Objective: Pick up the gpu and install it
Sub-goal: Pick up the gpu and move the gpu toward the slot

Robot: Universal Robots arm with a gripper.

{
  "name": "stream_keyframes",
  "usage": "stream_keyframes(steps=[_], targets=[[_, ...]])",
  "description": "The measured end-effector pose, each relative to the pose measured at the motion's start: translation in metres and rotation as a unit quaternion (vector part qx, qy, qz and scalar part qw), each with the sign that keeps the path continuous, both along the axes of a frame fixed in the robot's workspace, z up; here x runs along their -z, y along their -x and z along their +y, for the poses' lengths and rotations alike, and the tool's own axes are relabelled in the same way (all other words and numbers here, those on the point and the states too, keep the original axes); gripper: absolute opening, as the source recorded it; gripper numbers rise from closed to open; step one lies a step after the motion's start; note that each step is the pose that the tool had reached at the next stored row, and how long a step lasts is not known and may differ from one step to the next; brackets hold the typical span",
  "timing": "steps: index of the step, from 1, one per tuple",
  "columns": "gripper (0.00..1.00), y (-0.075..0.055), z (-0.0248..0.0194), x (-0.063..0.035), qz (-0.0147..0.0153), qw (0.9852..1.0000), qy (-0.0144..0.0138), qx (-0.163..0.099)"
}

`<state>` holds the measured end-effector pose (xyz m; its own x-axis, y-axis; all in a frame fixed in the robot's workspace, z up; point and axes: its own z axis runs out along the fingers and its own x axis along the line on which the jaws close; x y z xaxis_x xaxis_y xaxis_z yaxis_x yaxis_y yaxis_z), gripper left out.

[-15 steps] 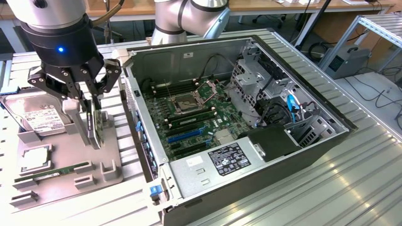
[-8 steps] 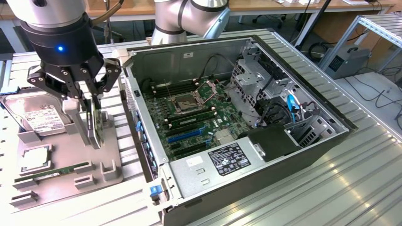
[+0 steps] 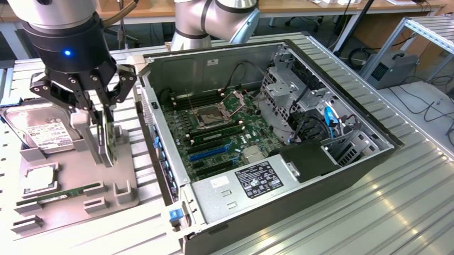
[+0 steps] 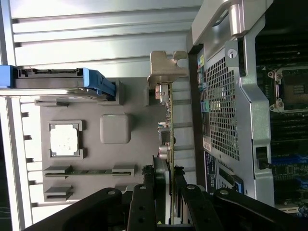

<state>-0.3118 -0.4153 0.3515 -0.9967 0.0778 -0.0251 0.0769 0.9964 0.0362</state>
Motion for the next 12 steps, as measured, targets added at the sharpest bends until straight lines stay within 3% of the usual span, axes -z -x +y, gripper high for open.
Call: stream_keyframes(steps=[12], targets=[[0.27,0.0,0.0,-0.0032,0.0,1.0,0.0,0.0]])
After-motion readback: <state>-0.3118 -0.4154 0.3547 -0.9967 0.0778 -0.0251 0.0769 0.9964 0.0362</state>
